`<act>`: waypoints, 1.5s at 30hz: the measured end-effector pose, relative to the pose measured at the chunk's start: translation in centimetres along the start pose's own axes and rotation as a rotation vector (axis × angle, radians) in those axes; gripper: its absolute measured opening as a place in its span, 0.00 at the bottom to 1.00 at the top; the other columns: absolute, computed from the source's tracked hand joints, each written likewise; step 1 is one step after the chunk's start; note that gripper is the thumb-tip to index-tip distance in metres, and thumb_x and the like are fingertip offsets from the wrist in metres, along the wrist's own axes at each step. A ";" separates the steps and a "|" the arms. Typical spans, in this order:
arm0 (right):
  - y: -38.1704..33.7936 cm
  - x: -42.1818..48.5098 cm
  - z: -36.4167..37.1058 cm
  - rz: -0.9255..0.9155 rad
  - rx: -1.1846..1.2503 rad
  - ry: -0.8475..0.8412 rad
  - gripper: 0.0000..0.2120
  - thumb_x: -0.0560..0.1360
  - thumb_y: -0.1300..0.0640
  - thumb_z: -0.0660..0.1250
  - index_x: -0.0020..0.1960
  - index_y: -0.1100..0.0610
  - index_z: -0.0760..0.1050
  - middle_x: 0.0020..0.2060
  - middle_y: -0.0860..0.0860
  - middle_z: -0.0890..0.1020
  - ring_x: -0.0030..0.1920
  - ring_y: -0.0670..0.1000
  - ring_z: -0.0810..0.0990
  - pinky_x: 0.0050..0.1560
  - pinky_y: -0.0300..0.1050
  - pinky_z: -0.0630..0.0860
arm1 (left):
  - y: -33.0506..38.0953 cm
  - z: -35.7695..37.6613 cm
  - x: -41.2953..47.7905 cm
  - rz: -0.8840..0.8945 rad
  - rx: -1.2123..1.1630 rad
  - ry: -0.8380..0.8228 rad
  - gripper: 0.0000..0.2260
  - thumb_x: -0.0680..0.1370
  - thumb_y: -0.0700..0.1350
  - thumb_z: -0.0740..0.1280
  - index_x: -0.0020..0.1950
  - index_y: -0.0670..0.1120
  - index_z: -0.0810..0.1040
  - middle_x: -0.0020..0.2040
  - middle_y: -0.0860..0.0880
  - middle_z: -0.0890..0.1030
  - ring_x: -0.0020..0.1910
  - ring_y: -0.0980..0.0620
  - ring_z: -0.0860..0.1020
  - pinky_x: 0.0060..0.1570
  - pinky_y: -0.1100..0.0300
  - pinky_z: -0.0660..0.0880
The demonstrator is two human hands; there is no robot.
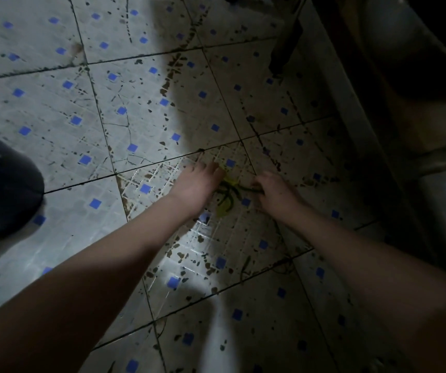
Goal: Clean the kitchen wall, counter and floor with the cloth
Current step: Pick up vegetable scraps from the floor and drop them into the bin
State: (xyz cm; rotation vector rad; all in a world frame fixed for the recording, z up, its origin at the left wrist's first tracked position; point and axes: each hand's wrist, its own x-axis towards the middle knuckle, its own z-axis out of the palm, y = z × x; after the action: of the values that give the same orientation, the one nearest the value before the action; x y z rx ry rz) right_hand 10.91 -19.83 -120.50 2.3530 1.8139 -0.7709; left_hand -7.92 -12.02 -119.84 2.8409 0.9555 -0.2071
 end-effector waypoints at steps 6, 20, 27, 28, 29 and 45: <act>0.0 0.0 0.5 0.013 -0.012 -0.003 0.13 0.77 0.65 0.59 0.59 0.55 0.73 0.56 0.54 0.73 0.58 0.55 0.72 0.57 0.50 0.73 | 0.8 0.8 1.4 0.001 -0.018 -0.044 0.16 0.82 0.44 0.53 0.69 0.45 0.66 0.70 0.45 0.68 0.63 0.43 0.70 0.58 0.50 0.67; -1.4 0.1 0.5 0.032 -0.036 -0.049 0.10 0.78 0.62 0.59 0.59 0.61 0.70 0.59 0.58 0.72 0.61 0.57 0.70 0.62 0.50 0.70 | 0.8 2.1 2.9 -0.064 0.056 -0.103 0.15 0.80 0.40 0.57 0.66 0.42 0.69 0.64 0.41 0.69 0.61 0.41 0.70 0.56 0.50 0.67; -1.5 0.2 0.4 0.040 -0.076 -0.050 0.10 0.79 0.60 0.60 0.58 0.62 0.71 0.61 0.58 0.71 0.63 0.57 0.69 0.61 0.50 0.69 | 0.3 2.8 2.4 -0.039 0.093 -0.066 0.13 0.80 0.41 0.55 0.64 0.42 0.70 0.63 0.42 0.70 0.59 0.41 0.71 0.55 0.51 0.68; -1.6 0.3 0.4 0.036 -0.076 -0.051 0.09 0.79 0.60 0.60 0.57 0.62 0.71 0.60 0.58 0.71 0.62 0.57 0.69 0.60 0.50 0.69 | 0.1 2.8 2.3 -0.042 0.088 -0.062 0.13 0.80 0.41 0.55 0.64 0.41 0.70 0.63 0.41 0.70 0.59 0.41 0.71 0.55 0.50 0.67; -1.6 0.4 0.5 0.032 -0.077 -0.049 0.08 0.79 0.60 0.60 0.55 0.62 0.72 0.58 0.58 0.72 0.61 0.57 0.69 0.59 0.50 0.69 | -0.1 2.7 2.1 -0.045 0.084 -0.055 0.13 0.80 0.41 0.55 0.63 0.41 0.70 0.62 0.41 0.71 0.59 0.41 0.71 0.54 0.50 0.67; -5.7 1.7 0.4 -0.024 0.021 -0.023 0.08 0.79 0.59 0.59 0.53 0.61 0.74 0.54 0.58 0.77 0.53 0.56 0.75 0.48 0.45 0.72 | -4.2 1.5 -2.7 -0.166 0.107 -0.031 0.22 0.72 0.37 0.68 0.64 0.41 0.65 0.60 0.43 0.71 0.58 0.44 0.72 0.55 0.52 0.69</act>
State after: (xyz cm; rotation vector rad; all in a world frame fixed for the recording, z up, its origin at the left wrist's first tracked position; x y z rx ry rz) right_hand 5.84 -16.77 -120.20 2.3292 1.8376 -0.8200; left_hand -12.76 -10.53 -121.19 2.8435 1.2088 -0.3289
